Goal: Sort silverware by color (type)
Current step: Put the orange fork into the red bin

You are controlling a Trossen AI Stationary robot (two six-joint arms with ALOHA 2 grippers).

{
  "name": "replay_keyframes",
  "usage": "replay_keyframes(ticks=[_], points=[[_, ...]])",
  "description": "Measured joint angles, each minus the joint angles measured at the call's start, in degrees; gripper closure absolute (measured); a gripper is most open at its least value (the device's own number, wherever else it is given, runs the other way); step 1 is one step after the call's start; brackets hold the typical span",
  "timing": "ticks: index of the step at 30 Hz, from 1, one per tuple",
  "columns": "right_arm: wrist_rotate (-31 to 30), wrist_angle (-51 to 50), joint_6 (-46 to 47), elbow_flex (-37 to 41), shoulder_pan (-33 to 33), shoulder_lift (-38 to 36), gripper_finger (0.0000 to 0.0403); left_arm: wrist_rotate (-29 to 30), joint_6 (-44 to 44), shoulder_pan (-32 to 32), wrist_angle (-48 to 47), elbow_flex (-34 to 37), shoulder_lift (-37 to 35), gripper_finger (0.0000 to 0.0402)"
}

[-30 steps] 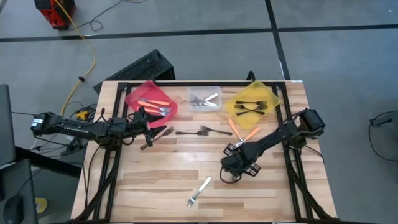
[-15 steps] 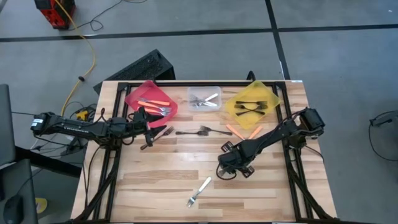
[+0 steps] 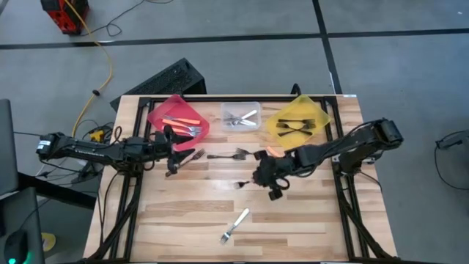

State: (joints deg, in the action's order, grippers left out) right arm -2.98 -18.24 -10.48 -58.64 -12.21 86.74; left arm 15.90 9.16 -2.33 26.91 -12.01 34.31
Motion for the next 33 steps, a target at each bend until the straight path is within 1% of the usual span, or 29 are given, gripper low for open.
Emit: replay_keyframes(ticks=[2,4,7,10,14,18,21,26,33], points=[[-0.1,5.8,0.0,0.9,0.5,-1.2,0.0336,-0.2,-1.1,0.0,0.5,0.0,-1.6,0.0168],[-0.1,9.7,0.0,1.7,1.1,-1.4,0.0336,1.0,-1.7,0.0,-0.6,0.0,-3.6,0.0168],[-0.1,13.5,-0.5,2.0,1.9,-1.3,0.0336,3.5,-1.8,0.0,-5.5,0.0,-8.2,0.0168],[-0.1,17.9,-2.2,2.0,2.7,-1.2,0.0336,5.8,1.0,0.0,-11.8,0.0,-13.5,0.0168],[0.0,23.7,-4.8,2.0,4.4,-1.1,0.0336,5.6,4.4,0.0,-18.6,0.0,-19.2,0.0168],[0.1,30.1,-5.0,2.0,6.9,-1.1,0.0336,4.9,5.1,-0.2,-22.0,0.0,-23.8,0.0168],[0.1,34.2,-5.0,2.0,8.3,-1.1,0.0336,4.7,5.1,-0.7,-23.8,0.0,-26.2,0.0168],[0.2,42.6,-6.5,2.0,8.6,-1.1,0.0336,4.2,3.4,-1.4,-27.3,0.0,-28.9,0.0168],[0.2,50.9,-8.5,2.0,9.8,-1.1,0.0336,4.2,0.5,-1.6,-27.8,0.0,-29.5,0.0168]])
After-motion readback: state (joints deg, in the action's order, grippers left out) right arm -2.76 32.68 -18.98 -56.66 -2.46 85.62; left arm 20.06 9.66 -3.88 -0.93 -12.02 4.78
